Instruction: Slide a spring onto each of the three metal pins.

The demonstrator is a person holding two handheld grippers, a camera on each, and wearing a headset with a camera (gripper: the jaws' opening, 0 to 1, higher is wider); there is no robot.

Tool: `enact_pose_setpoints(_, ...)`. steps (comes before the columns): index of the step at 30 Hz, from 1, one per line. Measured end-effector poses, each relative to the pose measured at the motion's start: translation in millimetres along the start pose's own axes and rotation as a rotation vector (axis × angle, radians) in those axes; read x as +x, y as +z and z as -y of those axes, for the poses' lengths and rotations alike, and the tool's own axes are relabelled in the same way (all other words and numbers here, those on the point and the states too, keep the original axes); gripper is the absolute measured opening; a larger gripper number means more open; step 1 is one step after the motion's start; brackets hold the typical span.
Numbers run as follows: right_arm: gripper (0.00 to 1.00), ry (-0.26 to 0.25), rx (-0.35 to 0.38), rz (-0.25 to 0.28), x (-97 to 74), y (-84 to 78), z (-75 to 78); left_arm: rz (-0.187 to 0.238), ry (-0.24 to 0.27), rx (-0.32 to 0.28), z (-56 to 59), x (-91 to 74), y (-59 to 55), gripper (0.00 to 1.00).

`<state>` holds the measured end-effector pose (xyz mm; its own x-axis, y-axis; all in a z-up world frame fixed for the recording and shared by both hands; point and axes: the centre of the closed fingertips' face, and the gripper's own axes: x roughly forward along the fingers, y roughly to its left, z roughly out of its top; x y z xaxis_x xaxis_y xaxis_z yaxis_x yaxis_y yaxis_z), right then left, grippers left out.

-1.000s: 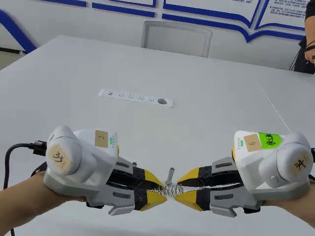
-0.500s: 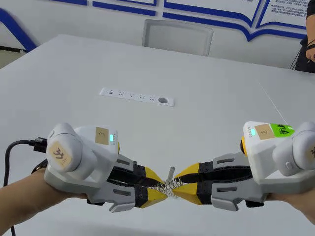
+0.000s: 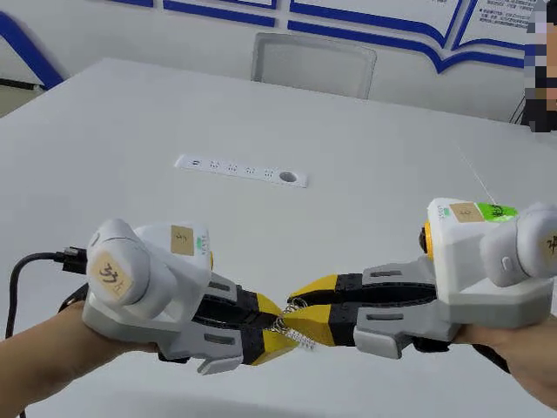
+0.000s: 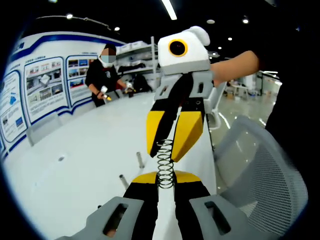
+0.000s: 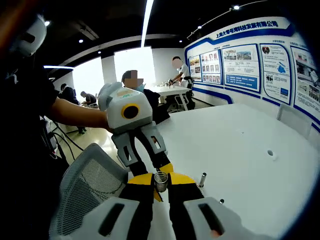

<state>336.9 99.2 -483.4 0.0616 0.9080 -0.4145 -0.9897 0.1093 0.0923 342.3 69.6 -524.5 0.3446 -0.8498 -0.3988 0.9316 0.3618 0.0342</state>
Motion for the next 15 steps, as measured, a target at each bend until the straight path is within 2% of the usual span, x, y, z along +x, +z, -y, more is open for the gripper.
enact_pose_setpoints(7, 0.11, -0.02, -0.006, -0.034, 3.8, -4.7, 0.4, -0.016, 0.005, -0.018, -0.4, -0.4, -5.5, 0.1)
enact_pose_setpoints(10, 0.11, -0.026, 0.0, -0.032, 3.3, -4.3, 0.9, 0.0, 0.016, -0.092, -1.5, -1.1, -4.5, 0.11)
enact_pose_setpoints(13, 0.11, -0.044, 0.01, -0.012, 0.2, 0.2, 4.2, 0.029, 0.038, -0.074, -5.2, -3.3, 0.1, 0.12)
enact_pose_setpoints(15, 0.11, -0.056, 0.013, 0.001, -2.2, 2.7, 7.2, 0.027, 0.062, -0.057, -9.9, -4.6, 0.1, 0.12)
